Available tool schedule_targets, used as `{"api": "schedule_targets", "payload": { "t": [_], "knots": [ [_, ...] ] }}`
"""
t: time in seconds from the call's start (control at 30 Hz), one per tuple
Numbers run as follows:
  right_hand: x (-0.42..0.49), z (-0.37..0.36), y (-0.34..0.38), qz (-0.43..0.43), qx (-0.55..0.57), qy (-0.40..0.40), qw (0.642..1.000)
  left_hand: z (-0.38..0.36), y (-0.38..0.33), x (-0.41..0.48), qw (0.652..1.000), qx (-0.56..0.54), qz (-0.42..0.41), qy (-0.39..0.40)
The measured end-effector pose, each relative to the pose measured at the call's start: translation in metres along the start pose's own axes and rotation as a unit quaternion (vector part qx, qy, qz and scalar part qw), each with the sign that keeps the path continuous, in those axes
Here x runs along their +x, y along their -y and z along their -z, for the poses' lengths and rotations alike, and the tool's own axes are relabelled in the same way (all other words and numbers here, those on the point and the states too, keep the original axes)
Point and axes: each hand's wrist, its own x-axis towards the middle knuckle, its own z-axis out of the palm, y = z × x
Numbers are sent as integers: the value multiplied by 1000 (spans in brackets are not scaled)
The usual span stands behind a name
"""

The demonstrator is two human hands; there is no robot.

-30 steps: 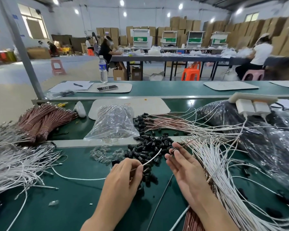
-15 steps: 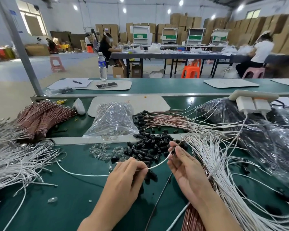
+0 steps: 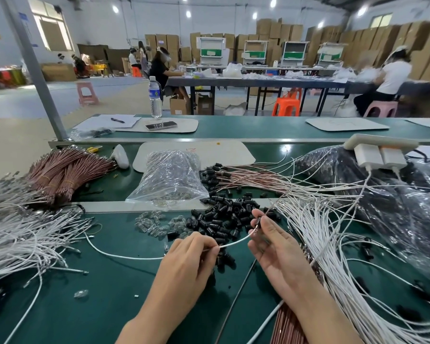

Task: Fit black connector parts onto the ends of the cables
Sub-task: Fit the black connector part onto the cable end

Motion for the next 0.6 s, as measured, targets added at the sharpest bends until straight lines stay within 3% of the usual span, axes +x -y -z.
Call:
{"api": "schedule_targets", "payload": {
  "t": [0.6],
  "knots": [
    [1,0,-8,-47,-1,76,996,3,-1,0,996,-4,21,-86]
  ]
}}
